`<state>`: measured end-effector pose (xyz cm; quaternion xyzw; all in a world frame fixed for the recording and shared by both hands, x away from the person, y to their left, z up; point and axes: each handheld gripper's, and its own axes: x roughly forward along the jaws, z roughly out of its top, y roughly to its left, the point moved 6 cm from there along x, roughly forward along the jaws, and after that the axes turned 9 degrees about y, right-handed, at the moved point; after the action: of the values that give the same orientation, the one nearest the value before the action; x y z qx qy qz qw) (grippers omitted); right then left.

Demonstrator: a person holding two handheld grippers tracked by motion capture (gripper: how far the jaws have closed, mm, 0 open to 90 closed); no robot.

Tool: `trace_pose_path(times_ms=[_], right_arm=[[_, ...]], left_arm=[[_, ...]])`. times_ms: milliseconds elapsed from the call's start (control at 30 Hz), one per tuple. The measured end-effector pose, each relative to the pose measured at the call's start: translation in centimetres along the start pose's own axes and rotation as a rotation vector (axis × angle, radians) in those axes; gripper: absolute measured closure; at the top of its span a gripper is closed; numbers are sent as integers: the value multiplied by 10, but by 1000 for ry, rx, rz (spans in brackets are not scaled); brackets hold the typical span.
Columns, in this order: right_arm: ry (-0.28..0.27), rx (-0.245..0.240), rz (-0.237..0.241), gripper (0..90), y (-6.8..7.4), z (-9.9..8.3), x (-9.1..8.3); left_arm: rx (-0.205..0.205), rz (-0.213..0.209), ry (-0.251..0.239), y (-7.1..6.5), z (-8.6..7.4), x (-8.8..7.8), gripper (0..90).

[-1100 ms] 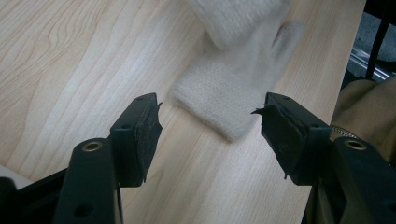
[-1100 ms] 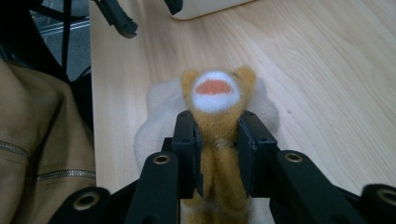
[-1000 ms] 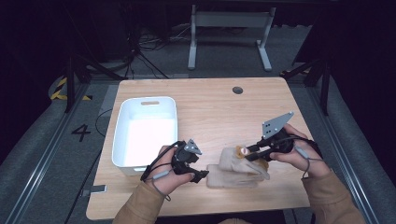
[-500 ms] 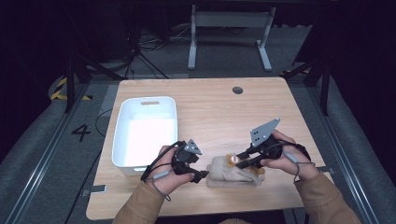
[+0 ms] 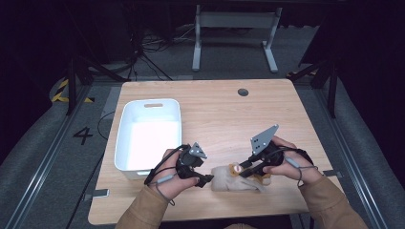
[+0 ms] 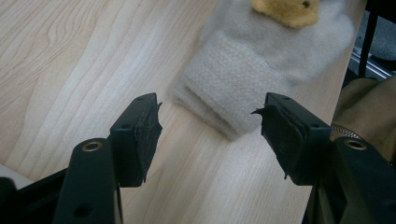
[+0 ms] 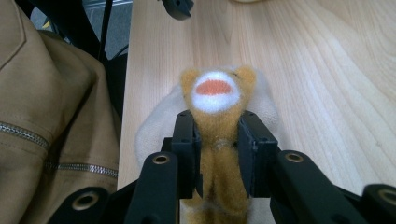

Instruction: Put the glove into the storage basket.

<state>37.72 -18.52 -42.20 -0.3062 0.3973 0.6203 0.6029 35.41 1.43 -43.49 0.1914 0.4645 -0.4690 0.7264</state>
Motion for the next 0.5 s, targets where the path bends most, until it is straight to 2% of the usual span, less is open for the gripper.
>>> trace_pose_path(times_ms=[33, 133, 167, 200, 433, 500], right_arm=[[6, 8, 16, 706, 1, -1, 0], [27, 14, 15, 705, -2, -5, 3], [36, 14, 1, 705, -4, -6, 4], [39, 21, 18, 704, -4, -7, 5], [60, 25, -7, 697, -11, -13, 11], [68, 27, 3, 695, -11, -14, 12]], left_arm=[[1, 0, 1, 0, 0, 0, 382], [2, -1, 3, -1, 0, 1, 381], [2, -1, 3, -1, 0, 1, 382], [3, -1, 3, -1, 0, 1, 382], [3, -2, 1, -1, 0, 1, 381], [3, -2, 3, -1, 0, 1, 381]])
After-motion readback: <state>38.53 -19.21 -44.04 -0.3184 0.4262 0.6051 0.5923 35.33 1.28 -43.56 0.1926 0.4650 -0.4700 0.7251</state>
